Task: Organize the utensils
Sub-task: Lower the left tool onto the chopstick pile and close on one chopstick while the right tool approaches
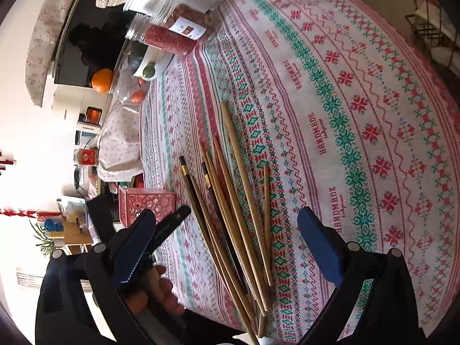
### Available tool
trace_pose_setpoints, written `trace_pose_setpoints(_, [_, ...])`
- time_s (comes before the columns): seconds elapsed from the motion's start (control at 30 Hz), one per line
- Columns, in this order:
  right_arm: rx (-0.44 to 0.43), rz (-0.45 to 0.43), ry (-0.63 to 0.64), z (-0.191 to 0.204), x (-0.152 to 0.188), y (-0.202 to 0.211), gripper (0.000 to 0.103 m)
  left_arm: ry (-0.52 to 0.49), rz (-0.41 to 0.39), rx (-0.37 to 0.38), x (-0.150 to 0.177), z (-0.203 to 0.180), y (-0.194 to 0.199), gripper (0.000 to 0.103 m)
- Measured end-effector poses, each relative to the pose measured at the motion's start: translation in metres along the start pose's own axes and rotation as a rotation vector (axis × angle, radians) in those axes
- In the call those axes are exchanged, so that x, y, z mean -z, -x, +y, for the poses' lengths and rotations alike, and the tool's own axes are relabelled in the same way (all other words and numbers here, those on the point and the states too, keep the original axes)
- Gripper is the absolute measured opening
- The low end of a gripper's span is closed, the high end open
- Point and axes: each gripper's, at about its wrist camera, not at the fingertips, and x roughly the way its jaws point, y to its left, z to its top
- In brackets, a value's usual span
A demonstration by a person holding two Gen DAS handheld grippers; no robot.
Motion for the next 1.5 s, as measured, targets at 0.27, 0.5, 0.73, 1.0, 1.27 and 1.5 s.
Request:
trace_pose_setpoints(0.27, [-0.020, 0.018, -0.116, -0.029, -0.012, -0.001, 0.096, 0.009, -0.001, -0.009, -0.010, -0.009, -0.002, 0.055])
trace_pose_setpoints(0.5, [-0.042, 0.028, -0.106, -0.029, -0.006, 0.002, 0.096, -0.003, -0.004, -0.048, -0.004, -0.016, 0.001, 0.056])
trace_pose_setpoints(0.73, [-0.028, 0.043, -0.127, -0.029, -0.011, -0.006, 0.096, 0.013, 0.059, 0.013, -0.007, -0.016, -0.009, 0.053])
trace_pose_setpoints(1.0, [0.000, 0.036, -0.120, -0.032, -0.015, -0.007, 0.096, -0.043, 0.034, 0.010, -0.002, -0.023, -0.013, 0.034])
trace_pose_setpoints(1.27, [-0.004, 0.050, -0.131, -0.028, -0.015, -0.018, 0.096, -0.029, 0.039, 0.111, 0.002, -0.013, -0.002, 0.042])
trace_pose_setpoints(1.5, [-0.005, 0.068, -0.107, -0.018, -0.014, -0.025, 0.096, -0.048, -0.017, 0.044, 0.009, -0.010, 0.003, 0.037])
